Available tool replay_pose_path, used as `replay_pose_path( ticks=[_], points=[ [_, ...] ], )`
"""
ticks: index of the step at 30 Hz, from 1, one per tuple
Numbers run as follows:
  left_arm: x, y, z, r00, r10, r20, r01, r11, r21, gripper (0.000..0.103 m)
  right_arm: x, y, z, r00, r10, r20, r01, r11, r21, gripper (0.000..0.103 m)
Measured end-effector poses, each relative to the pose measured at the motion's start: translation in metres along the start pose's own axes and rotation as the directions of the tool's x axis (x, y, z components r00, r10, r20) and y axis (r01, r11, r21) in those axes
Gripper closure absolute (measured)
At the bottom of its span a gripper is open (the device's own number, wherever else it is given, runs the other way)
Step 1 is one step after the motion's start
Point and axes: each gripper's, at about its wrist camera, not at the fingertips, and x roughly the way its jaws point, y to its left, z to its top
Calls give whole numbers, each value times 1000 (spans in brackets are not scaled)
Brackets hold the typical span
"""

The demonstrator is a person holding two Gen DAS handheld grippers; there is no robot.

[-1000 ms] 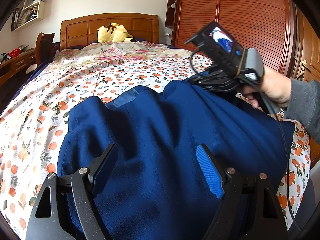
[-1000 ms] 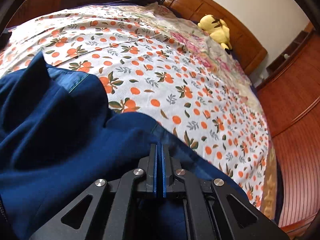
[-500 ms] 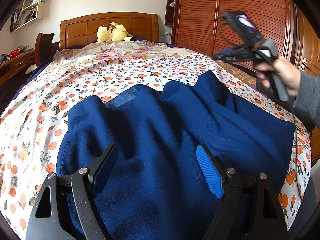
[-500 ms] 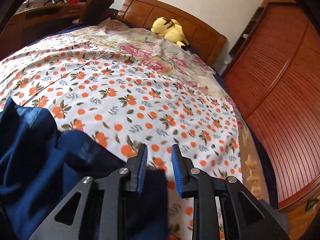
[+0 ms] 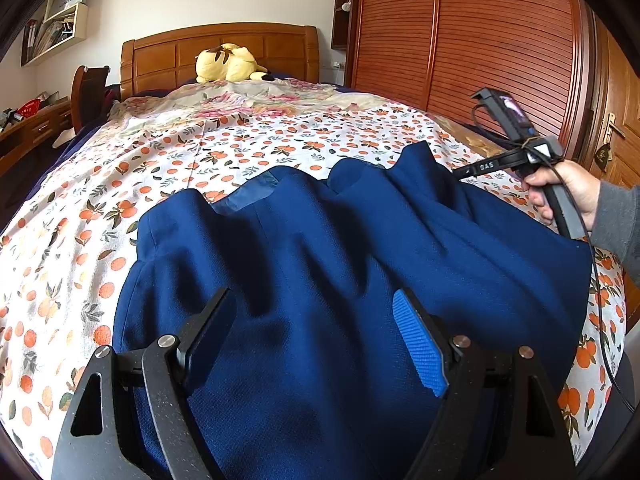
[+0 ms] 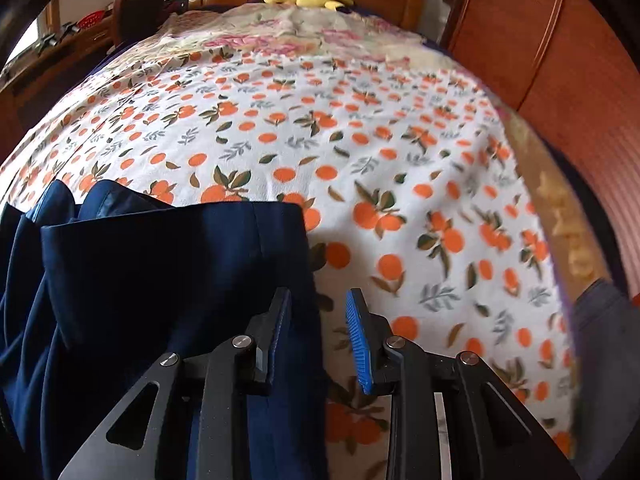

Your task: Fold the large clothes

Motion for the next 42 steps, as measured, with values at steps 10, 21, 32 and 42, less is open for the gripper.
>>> replay_pose_path(
  ticks=[10, 21, 32, 42],
  points=[
    [0, 1, 0, 1000, -7, -1, 7, 1000, 0, 22, 22, 9, 5, 996, 77, -46, -78, 997, -30, 101],
    [-1, 1, 0, 1000, -2, 3, 2, 1000, 1, 22, -14, -50, -4, 971, -228, 69, 222, 972, 76, 103],
    [2, -1, -1, 1000, 18, -3, -18, 1000, 10, 22, -15, -42, -14, 992, 105, 67, -110, 991, 78, 39],
    [4, -1, -2, 1000, 16, -10, -16, 1000, 9, 22, 21, -33, -2, 986, 163, -38, -160, 985, 70, 97]
  ],
)
